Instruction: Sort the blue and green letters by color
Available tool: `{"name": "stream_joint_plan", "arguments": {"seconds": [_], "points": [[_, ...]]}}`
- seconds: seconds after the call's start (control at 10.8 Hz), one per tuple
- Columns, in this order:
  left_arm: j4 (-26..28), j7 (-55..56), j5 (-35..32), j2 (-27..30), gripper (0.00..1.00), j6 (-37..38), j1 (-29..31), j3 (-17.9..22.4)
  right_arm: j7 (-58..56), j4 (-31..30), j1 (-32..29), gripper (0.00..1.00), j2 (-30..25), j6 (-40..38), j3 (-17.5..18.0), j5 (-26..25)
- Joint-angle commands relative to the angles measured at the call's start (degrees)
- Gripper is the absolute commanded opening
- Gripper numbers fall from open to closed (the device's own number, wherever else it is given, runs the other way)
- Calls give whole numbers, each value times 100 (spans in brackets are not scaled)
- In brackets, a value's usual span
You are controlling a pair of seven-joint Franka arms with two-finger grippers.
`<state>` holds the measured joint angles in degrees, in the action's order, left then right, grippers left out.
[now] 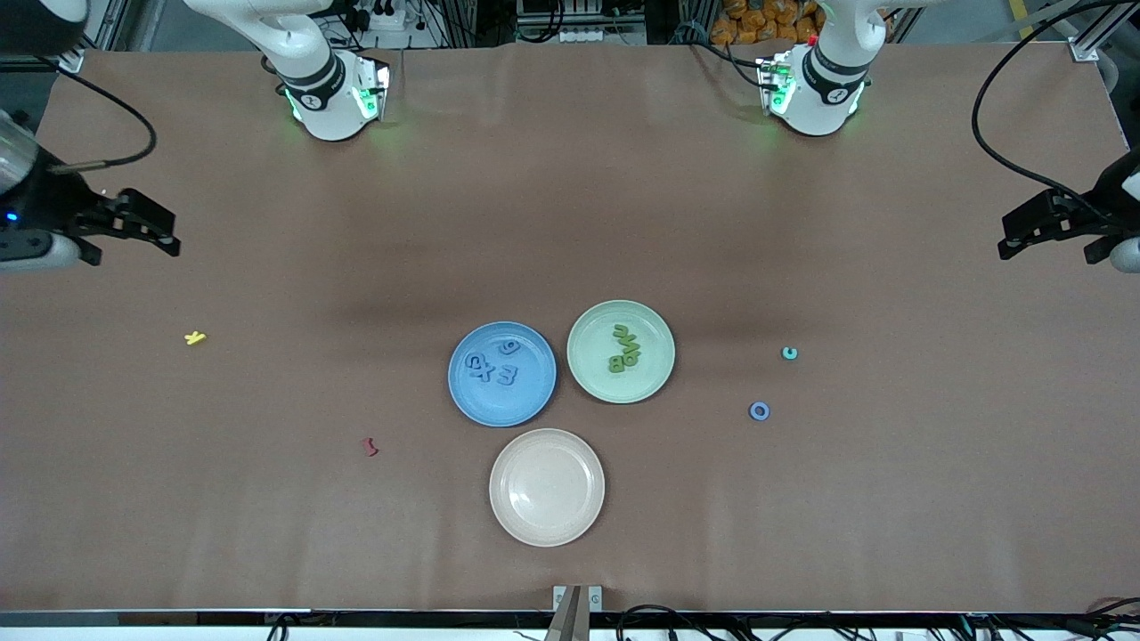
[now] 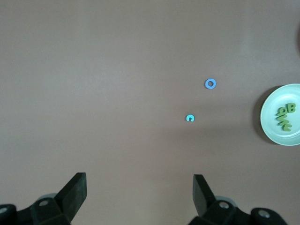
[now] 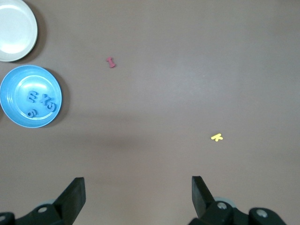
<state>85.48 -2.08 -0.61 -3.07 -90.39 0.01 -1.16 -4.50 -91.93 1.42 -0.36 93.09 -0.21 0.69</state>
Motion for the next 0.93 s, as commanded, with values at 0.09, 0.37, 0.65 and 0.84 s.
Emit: {"name": "stream_joint_plan", "arguments": {"seconds": [0.09,0.37,0.65,0.84], "points": [[-207,366,26,-27,100,302,-36,19,-69,456,-344,100,45,-413,152,-51],[-207,428,17,-27,100,303,-45,10,-34,501,-344,100,45,-510,144,-52],[-207,428,8,-27,100,303,-36,10,125,536,-344,100,45,-599,144,-52],[-207,419,17,-27,100,303,-36,10,116,536,-344,100,45,-599,144,-52]]}}
